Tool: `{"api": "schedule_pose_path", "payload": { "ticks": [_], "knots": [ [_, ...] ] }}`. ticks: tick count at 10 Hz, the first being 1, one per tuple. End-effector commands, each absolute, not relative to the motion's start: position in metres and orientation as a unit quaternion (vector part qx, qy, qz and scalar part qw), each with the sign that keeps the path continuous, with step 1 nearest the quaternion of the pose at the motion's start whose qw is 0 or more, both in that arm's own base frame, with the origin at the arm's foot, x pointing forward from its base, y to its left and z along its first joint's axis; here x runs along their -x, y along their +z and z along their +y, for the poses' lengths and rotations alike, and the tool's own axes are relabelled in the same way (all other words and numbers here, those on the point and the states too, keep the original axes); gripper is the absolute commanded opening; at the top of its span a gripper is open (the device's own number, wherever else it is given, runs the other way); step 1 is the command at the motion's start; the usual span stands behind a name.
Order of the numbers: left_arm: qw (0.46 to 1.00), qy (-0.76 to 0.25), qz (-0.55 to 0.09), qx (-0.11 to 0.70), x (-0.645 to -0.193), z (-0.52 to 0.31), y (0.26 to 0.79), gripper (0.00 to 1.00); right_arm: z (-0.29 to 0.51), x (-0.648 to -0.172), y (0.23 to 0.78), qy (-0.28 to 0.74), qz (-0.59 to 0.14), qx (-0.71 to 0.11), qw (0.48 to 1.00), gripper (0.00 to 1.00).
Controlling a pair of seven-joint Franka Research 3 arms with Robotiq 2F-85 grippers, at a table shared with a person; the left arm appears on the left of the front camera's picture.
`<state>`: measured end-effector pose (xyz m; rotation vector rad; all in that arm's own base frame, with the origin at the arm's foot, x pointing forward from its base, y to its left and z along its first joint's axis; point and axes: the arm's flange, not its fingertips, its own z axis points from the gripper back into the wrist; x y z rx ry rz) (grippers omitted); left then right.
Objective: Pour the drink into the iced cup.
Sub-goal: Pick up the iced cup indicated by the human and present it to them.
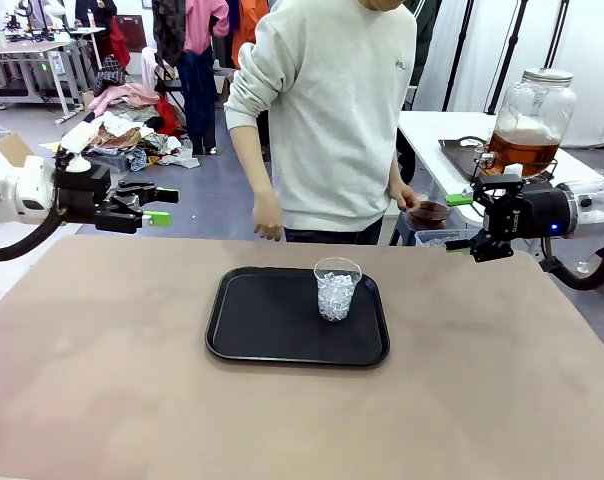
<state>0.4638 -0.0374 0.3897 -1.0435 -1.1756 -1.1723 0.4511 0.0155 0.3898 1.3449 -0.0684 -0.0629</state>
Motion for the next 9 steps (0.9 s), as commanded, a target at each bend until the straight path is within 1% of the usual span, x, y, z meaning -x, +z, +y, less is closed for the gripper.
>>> {"api": "schedule_pose_path", "payload": {
  "ticks": [1, 9],
  "knots": [
    [0.556, -0.498, -0.499, 0.44, -0.4634, -0.0378, 0.3919, 1.0, 0.0156, -0.4503, 0.3907, -0.03, -0.033, -0.624, 0.78, 1.0],
    [0.556, -0.498, -0.499, 0.44, -0.4634, -0.0378, 0.3919, 1.0, 0.0156, -0.4503, 0.3907, -0.03, -0.033, -0.624, 0.78, 1.0]
  ]
}}
